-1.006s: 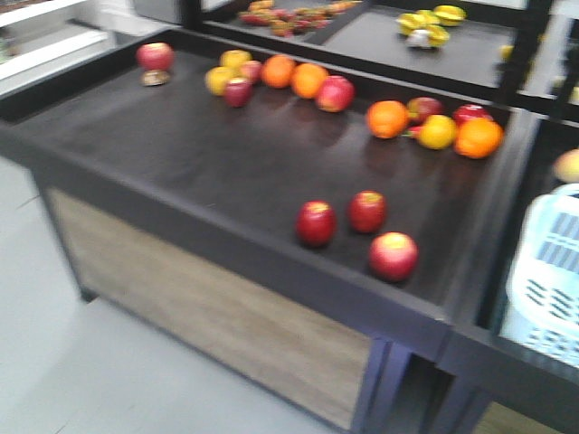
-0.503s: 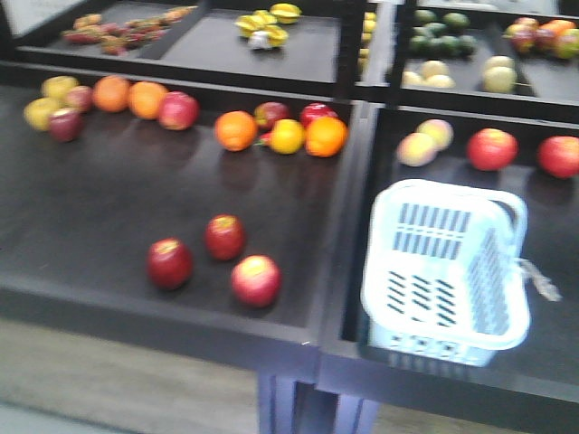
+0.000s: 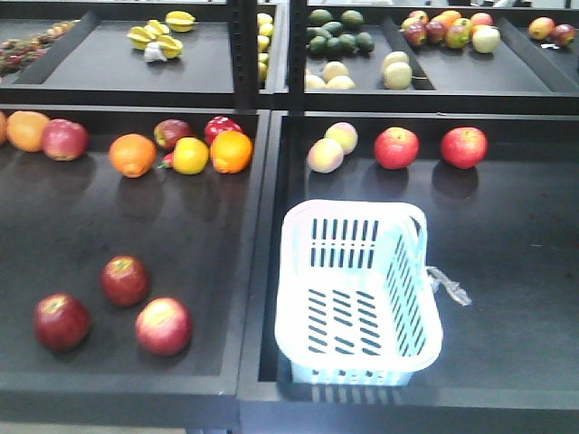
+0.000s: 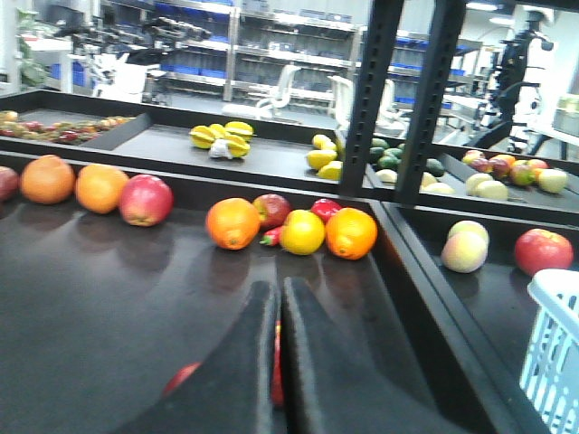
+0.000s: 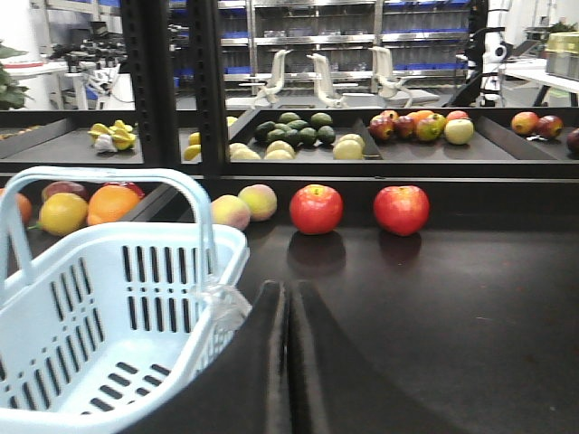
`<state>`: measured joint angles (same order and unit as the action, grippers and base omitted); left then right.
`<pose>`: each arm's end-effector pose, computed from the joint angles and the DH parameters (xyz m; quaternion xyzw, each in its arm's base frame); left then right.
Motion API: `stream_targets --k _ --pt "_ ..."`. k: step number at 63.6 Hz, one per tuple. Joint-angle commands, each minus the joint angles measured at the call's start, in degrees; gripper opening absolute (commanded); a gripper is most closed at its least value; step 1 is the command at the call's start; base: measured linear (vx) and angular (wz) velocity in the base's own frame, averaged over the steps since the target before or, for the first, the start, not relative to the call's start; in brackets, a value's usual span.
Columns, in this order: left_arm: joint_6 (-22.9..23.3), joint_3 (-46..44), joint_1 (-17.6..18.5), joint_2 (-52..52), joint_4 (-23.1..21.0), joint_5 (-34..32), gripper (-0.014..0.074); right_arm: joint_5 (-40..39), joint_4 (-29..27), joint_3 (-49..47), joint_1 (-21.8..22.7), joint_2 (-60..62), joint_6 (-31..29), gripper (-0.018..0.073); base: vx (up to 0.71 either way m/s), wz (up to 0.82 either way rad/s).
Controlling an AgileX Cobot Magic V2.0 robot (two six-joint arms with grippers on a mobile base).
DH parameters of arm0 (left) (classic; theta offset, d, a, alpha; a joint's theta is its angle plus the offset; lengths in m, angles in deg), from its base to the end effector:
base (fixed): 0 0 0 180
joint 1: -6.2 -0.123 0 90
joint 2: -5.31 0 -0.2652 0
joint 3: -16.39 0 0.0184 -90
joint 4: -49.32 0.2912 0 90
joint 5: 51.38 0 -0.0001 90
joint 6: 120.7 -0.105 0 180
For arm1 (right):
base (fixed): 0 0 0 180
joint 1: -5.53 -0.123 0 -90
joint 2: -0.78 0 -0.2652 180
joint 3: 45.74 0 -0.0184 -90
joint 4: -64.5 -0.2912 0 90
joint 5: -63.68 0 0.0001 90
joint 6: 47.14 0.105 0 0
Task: Pick three apples into basket with both arms
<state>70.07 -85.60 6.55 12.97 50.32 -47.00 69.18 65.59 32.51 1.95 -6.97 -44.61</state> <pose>0.1311 -0.0007 0.1985 -0.0586 0.7050 -0.0619 0.7041 0.1311 0.0080 0.1946 -0.0127 0.7162 0.0299 0.6972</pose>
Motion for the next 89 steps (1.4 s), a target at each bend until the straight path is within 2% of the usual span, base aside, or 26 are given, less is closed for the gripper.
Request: stream_targets --k 1,89 --pt "0.36 1.33 -0.04 -0.85 -0.55 -4.39 -0.0006 -4.53 0.44 0.84 0.07 0.58 -0.48 -0.0009 0.12 -0.20" --pt "0.36 1.33 -0.04 -0.85 -0.55 -4.39 -0.0006 -4.52 0.44 0.84 0.07 0.58 -0.48 -0.0009 0.10 -0.04"
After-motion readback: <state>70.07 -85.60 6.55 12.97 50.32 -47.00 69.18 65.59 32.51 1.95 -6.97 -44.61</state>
